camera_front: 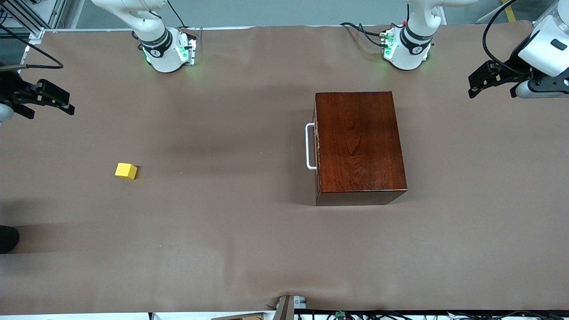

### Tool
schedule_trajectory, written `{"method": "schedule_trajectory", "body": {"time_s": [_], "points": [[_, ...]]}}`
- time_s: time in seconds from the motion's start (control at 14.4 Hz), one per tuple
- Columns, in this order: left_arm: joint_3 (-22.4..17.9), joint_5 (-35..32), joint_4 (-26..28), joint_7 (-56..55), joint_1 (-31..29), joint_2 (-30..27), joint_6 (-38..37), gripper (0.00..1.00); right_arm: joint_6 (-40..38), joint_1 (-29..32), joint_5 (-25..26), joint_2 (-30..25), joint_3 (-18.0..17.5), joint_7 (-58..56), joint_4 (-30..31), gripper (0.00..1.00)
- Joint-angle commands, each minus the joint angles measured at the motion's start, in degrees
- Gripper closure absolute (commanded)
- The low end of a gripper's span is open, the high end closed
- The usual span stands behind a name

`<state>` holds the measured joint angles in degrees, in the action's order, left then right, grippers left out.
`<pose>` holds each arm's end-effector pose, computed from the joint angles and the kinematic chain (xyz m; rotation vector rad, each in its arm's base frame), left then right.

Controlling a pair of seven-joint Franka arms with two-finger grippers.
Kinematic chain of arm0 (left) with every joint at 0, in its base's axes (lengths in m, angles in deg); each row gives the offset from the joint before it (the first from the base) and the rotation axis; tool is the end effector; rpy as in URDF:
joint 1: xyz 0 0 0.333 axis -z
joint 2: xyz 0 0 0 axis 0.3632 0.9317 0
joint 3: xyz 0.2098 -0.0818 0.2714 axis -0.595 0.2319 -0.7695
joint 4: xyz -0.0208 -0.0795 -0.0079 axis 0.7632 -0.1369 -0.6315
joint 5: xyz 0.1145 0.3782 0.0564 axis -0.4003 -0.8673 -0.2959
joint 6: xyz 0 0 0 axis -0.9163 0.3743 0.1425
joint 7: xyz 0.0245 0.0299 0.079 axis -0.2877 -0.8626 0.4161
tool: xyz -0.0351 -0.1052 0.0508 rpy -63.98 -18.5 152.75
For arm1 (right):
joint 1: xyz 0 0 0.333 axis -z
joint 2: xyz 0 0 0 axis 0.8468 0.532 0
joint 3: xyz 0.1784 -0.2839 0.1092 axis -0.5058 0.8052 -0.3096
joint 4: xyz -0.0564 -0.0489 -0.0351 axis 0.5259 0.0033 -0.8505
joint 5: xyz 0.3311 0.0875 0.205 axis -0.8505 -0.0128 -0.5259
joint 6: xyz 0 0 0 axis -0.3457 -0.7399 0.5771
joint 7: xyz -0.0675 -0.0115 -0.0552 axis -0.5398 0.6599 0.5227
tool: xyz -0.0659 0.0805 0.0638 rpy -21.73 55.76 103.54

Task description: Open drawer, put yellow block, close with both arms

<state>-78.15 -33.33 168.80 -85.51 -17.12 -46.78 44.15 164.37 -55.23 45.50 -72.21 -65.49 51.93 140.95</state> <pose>0.5064 -0.0669 0.6724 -3.1243 0.0123 0.0150 0.5494 -0.0008 0.6685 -3.1020 -0.1192 0.0475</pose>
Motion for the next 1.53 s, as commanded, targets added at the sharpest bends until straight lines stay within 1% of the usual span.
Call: {"method": "schedule_trajectory", "body": {"time_s": [0.0, 0.42, 0.62, 0.97, 1.18, 1.46], "points": [[-0.08, 0.00, -1.87, 0.86, -0.13, 0.93, -1.68, 0.00, -0.47, 0.79, -0.95, -0.02, -0.42, 0.07, -0.37, 0.00], [-0.08, 0.00, -2.22, 1.03, -0.22, 0.93, -1.68, 0.00, -0.47, 0.79, -0.95, -0.11, -0.33, 0.16, -0.37, 0.00], [0.01, -2.63, -3.45, 1.03, -0.13, 1.37, -2.12, 0.00, -0.47, 0.88, -0.95, -0.02, -0.33, 0.16, -0.37, 0.00], [0.71, -2.72, -3.54, -0.46, 0.92, 1.63, -3.00, 0.00, -0.47, 0.88, -0.95, -0.11, -0.33, 0.16, -0.37, 0.00], [2.72, -2.72, -4.59, -0.99, 1.01, 2.95, -3.00, 0.00, -0.47, 0.88, -0.86, -0.02, -0.33, 0.16, -0.37, 0.00], [7.11, -2.72, -6.96, -2.12, 1.10, 6.90, -3.00, 0.00, -0.39, 0.88, -0.95, -0.02, -0.33, 0.16, -0.37, 0.00]]}}
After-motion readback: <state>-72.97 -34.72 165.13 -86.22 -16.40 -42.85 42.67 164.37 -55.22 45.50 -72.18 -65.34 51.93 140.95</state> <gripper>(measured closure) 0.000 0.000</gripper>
